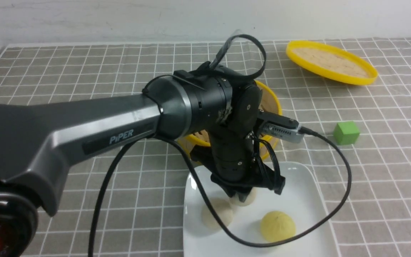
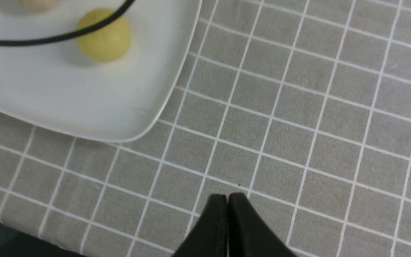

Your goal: Put the steamed buns into the plate on the grey tablecloth.

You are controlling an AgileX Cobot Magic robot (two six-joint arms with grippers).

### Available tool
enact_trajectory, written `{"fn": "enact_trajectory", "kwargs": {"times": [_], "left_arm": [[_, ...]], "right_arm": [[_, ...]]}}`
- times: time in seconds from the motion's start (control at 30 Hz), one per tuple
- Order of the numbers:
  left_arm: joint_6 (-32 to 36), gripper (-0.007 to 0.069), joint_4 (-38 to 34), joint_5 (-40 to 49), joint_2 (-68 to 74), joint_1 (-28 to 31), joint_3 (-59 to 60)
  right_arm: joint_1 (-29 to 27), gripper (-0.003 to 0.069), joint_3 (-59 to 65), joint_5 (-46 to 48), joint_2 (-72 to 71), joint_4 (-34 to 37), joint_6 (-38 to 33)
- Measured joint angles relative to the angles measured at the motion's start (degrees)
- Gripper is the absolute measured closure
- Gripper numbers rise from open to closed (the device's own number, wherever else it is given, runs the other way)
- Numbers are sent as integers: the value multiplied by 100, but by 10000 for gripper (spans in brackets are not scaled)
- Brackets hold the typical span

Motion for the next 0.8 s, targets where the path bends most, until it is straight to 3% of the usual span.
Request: {"fn": "enact_trajectory", "kwargs": {"times": [0.23, 0.47, 0.57, 0.73, 0.8], "left_arm": [[-220, 202, 60, 22, -12, 0, -84], [-267, 167, 585, 661, -406, 0, -777], [-270, 198, 889, 1048, -708, 0, -1155], [-270, 398, 1236, 1231, -1051, 0, -1313], [-270, 444, 1253, 1248, -1068, 0, -1313]], "right_arm": [[-1, 631, -10, 24, -1765, -15, 58], [-1, 631, 44, -125, -2643, -59, 70], [-1, 655, 411, -812, -2695, -58, 70], [-12, 669, 1610, -2706, -2695, -52, 70], [-12, 669, 1833, -3097, -2695, -46, 70]]}}
